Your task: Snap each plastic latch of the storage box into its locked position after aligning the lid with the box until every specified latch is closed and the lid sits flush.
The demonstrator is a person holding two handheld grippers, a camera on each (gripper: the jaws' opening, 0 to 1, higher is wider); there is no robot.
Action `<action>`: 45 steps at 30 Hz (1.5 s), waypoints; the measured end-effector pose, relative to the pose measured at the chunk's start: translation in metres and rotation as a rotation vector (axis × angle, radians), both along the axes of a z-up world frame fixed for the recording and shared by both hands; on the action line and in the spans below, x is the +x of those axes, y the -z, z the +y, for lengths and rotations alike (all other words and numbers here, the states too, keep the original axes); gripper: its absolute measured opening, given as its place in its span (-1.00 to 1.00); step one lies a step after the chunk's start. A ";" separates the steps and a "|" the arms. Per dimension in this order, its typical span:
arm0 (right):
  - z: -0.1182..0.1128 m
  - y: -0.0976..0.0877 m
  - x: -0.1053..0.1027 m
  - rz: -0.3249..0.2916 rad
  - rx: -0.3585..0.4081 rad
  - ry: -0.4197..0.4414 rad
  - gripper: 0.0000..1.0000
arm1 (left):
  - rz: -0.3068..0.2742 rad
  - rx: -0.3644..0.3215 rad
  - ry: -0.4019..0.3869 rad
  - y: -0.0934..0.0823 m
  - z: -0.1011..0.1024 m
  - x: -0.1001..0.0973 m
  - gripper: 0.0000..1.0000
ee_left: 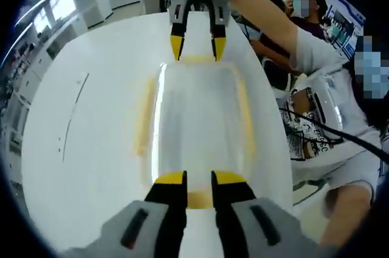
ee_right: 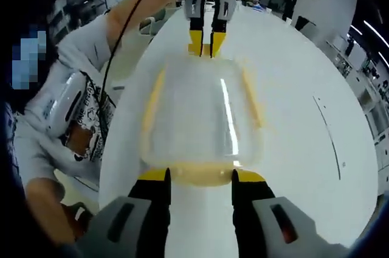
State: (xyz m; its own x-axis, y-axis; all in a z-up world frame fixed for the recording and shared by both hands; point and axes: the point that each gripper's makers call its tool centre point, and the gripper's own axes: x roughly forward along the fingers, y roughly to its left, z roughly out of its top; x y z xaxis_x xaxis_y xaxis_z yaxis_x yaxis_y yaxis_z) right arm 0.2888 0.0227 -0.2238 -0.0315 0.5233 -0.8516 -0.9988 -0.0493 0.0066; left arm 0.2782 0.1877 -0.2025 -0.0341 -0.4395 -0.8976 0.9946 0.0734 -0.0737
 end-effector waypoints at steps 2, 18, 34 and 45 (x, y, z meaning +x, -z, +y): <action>-0.001 0.002 -0.002 0.008 0.001 0.005 -0.23 | 0.008 0.003 -0.006 0.003 0.001 0.002 -0.68; -0.003 0.008 0.008 -0.002 0.017 -0.015 -0.22 | 0.002 -0.011 -0.035 0.010 0.003 0.004 -0.57; 0.000 0.009 0.007 -0.003 0.042 -0.029 -0.22 | -0.045 -0.028 -0.042 0.009 0.015 0.001 -0.49; 0.003 0.011 0.007 -0.019 0.025 -0.040 -0.22 | -0.043 -0.091 -0.050 0.009 0.017 -0.001 -0.49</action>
